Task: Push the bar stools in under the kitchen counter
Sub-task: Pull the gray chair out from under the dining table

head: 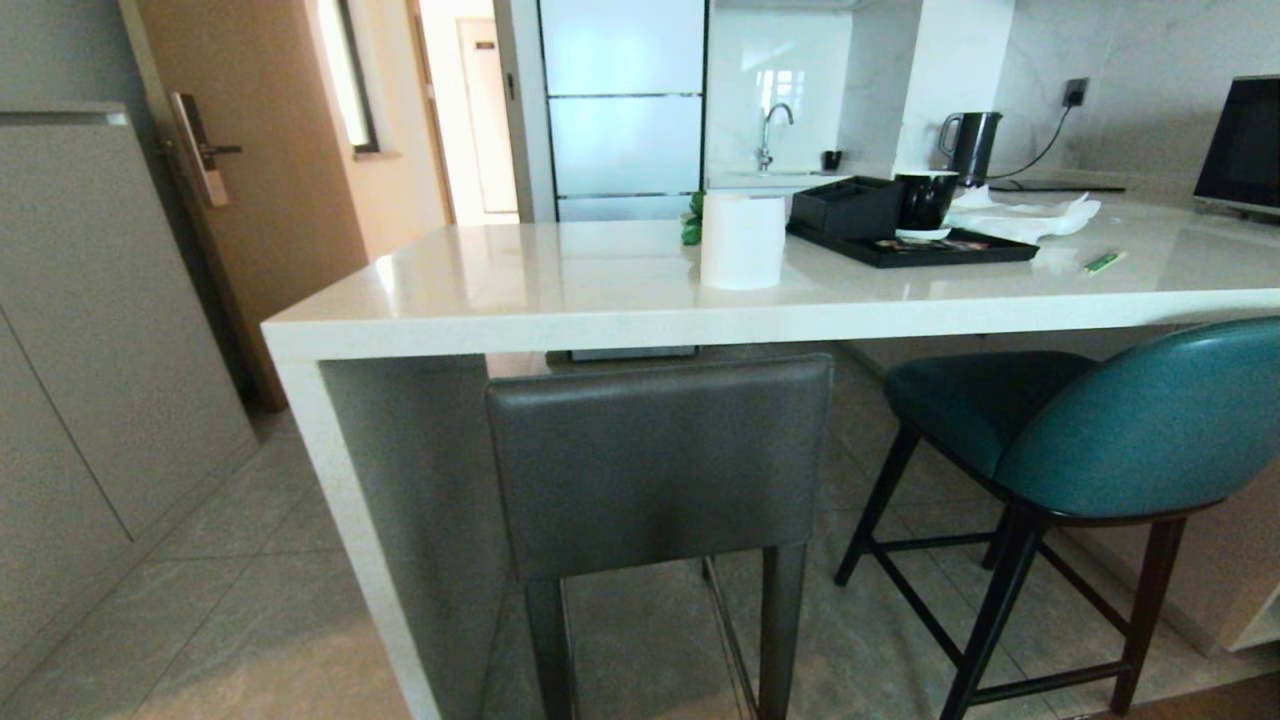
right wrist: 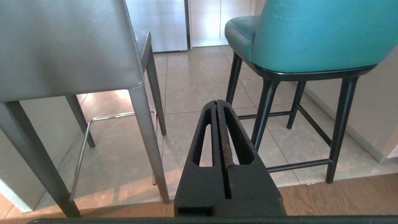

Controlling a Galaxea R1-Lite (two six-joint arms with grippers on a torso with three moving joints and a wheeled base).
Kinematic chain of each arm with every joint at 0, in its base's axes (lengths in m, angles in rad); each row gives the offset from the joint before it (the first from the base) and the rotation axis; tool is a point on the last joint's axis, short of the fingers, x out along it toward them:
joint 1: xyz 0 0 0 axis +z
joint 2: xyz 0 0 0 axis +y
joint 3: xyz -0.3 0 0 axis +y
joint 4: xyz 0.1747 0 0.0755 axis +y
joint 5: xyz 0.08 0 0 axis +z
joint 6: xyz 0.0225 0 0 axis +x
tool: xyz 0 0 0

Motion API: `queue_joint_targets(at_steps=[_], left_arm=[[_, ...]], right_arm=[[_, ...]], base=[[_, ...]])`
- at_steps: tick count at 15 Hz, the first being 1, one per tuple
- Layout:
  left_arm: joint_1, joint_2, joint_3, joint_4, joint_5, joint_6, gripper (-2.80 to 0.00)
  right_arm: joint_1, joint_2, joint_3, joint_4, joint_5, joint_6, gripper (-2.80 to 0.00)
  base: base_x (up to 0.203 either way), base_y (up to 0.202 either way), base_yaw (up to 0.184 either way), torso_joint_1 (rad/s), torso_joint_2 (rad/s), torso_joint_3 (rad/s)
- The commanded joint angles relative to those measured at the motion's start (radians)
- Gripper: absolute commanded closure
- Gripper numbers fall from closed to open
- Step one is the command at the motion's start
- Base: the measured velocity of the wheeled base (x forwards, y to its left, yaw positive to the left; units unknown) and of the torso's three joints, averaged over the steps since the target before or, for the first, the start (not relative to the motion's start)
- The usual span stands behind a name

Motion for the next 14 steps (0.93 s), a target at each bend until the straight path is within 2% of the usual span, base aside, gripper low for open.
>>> queue_joint_targets(at_steps=[1,14], left_arm=[[0.000,0.001,0.009,0.000,-0.002,0.000,0.00],[0.001,0.001,0.009,0.000,-0.003,-0.002,0.00]], right_arm=[[-0.001,0.002,0.006,-0.001,0.001,0.000,0.00],[-0.001,0.002,0.006,-0.001,-0.002,0.006,0.00]], base=[[0.000,0.000,0.000,0.000,0.00,0.000],[0.000,0.000,0.000,0.000,0.00,0.000]])
